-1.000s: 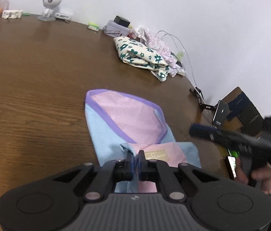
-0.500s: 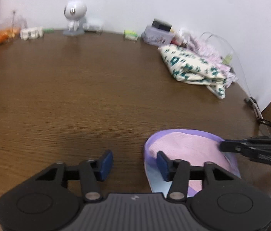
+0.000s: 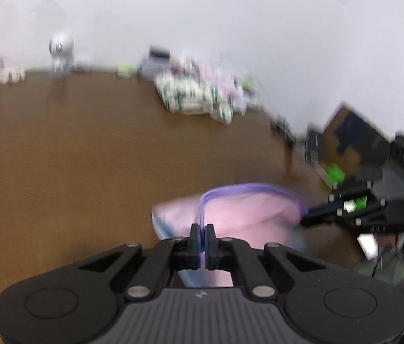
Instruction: Fold clothes
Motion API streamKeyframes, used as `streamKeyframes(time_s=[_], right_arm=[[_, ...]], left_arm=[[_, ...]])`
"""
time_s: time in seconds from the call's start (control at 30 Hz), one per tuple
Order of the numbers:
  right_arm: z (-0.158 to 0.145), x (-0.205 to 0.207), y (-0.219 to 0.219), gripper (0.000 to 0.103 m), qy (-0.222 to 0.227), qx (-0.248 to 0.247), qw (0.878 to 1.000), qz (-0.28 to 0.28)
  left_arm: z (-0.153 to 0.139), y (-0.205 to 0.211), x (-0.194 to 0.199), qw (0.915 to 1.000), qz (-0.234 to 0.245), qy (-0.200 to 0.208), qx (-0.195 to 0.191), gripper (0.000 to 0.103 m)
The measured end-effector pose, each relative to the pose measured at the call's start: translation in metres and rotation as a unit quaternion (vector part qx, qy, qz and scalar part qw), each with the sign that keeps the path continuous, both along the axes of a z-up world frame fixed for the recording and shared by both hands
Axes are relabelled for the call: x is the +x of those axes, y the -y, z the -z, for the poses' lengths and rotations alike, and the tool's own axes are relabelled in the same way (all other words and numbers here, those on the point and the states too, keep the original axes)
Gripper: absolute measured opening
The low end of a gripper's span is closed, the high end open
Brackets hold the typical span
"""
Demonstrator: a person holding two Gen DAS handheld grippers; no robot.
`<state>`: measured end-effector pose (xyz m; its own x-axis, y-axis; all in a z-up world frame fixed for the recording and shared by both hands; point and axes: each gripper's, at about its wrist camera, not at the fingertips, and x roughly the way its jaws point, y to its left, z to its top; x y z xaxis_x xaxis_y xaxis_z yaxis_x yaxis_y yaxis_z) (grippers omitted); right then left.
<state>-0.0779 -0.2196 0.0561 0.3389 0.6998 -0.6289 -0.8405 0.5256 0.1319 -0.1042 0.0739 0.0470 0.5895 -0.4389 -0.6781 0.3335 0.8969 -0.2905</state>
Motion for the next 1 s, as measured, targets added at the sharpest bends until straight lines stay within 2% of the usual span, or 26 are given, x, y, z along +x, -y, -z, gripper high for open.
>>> streamKeyframes(time_s=[0.03,0.07,0.13,0.17,0.2,0.27,0.33,0.37,0.43,0.5,0.53,0.57,0.63,0.7,0.73,0.77,0.8,0.83,0.87,0.9,0.93,1.0], right_arm=[[0.005,-0.007,-0.001,0.005,0.001,-0.023,1.0,-0.01],[0.004,-0.012,0.0,0.012,0.003,-0.03,0.999,-0.011],[-0.004,-0.017,0.006,0.032,0.012,-0.026,1.0,-0.002],[-0.011,-0.019,0.01,0.048,0.019,-0.01,1.0,0.004],[-0.019,-0.019,0.014,0.05,0.028,0.013,0.999,0.012],[-0.03,-0.017,0.012,0.05,0.036,0.058,0.997,0.019],[-0.027,-0.009,-0.004,0.05,0.022,0.085,0.996,0.026],[-0.022,-0.005,-0.014,0.05,0.015,0.082,0.996,0.025],[-0.001,-0.001,-0.036,0.05,0.011,0.037,0.999,0.033],[0.019,0.001,-0.044,0.047,0.017,-0.025,0.997,0.071],[0.026,-0.001,-0.039,0.048,0.021,-0.04,0.994,0.097],[0.027,-0.004,-0.03,0.051,0.016,-0.032,0.992,0.119],[0.025,-0.012,-0.014,0.053,-0.001,0.008,0.988,0.154],[0.024,-0.022,-0.007,0.064,-0.005,0.037,0.987,0.158],[0.026,-0.027,-0.006,0.073,-0.004,0.045,0.987,0.156],[0.029,-0.029,-0.008,0.076,-0.004,0.044,0.987,0.152],[0.032,-0.029,-0.011,0.075,-0.005,0.041,0.988,0.148],[0.037,-0.026,-0.015,0.073,-0.013,0.04,0.988,0.15],[0.042,-0.023,-0.019,0.059,-0.026,0.039,0.987,0.154],[0.048,-0.019,-0.024,0.032,-0.039,0.039,0.986,0.158],[0.05,-0.018,-0.027,0.028,-0.047,0.046,0.983,0.169],[0.05,-0.01,-0.037,0.023,-0.054,0.054,0.979,0.191]], left_arm=[[0.007,-0.002,-0.004,0.9999,0.0,-0.017,0.0,0.002],[0.01,-0.007,-0.006,0.9995,-0.004,-0.03,-0.009,0.002],[0.005,-0.022,-0.009,0.9981,-0.017,-0.033,-0.049,0.008],[-0.002,-0.027,-0.011,0.9972,-0.021,-0.018,-0.07,0.01],[-0.008,-0.029,-0.011,0.9962,-0.021,-0.003,-0.084,0.012],[-0.015,-0.019,-0.006,0.996,-0.013,0.027,-0.085,0.027],[-0.005,0.005,0.007,0.9983,0.005,0.019,-0.055,0.028],[0.004,0.018,0.01,0.9992,0.017,0.007,-0.037,0.028],[0.016,0.035,0.007,0.9995,0.032,0.002,-0.004,0.029],[0.025,0.046,-0.001,0.9988,0.04,0.007,0.026,0.037],[0.028,0.047,-0.006,0.9985,0.035,0.016,0.04,0.048],[0.03,0.048,-0.011,0.9978,0.03,0.024,0.054,0.063],[0.035,0.046,-0.017,0.9955,0.03,0.039,0.081,0.074],[0.039,0.046,-0.018,0.9934,0.033,0.043,0.101,0.074],[0.041,0.047,-0.017,0.9924,0.033,0.043,0.11,0.074],[0.043,0.048,-0.017,0.9914,0.034,0.043,0.119,0.073],[0.044,0.047,-0.015,0.9908,0.033,0.043,0.124,0.072],[0.044,0.043,-0.01,0.9907,0.029,0.044,0.125,0.065],[0.043,0.038,-0.006,0.9906,0.026,0.045,0.126,0.053],[0.042,0.034,-0.002,0.9906,0.022,0.046,0.127,0.045],[0.042,0.03,0.002,0.9905,0.019,0.047,0.128,0.034],[0.041,0.021,0.011,0.9903,0.011,0.049,0.13,0.031]])
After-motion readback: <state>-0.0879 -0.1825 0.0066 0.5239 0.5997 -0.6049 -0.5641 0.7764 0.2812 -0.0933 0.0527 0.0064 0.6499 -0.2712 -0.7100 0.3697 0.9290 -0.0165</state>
